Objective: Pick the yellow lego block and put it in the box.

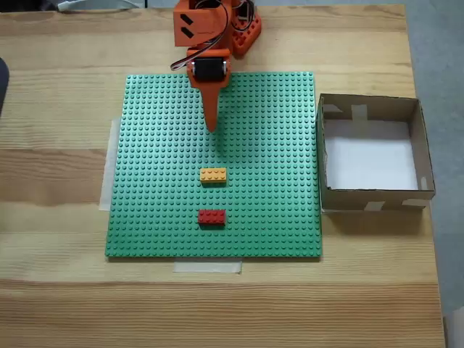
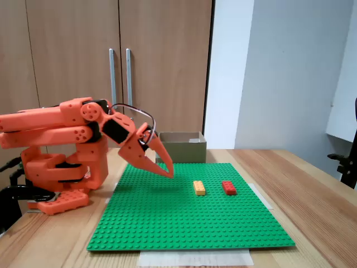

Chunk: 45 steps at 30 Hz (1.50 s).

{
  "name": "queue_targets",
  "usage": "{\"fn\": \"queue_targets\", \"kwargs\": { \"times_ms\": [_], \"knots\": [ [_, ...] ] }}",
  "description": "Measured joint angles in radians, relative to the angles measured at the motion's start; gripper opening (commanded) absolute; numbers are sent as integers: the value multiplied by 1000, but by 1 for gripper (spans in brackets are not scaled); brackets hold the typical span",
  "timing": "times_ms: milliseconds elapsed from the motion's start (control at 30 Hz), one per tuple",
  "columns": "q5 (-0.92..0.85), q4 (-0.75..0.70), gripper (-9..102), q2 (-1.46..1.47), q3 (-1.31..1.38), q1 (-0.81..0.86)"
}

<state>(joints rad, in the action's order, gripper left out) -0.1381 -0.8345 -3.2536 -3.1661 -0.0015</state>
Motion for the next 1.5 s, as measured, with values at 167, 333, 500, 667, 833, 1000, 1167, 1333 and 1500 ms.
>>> {"fn": "queue_targets", "kwargs": {
  "times_ms": [167,333,500,667,833,1000,1167,1333,1500],
  "knots": [
    [-5,15,-1,6,0,-9],
    [3,80,-1,98,12,-3],
    [35,106,-1,281,89,0],
    [84,66,-1,439,236,-2],
    [107,-8,-1,534,367,-6],
    [129,-100,-1,597,483,-6],
    [152,-195,-1,693,611,-17],
    [146,-239,-1,767,672,-25],
    [124,-287,-1,854,736,-32]
  ]
}}
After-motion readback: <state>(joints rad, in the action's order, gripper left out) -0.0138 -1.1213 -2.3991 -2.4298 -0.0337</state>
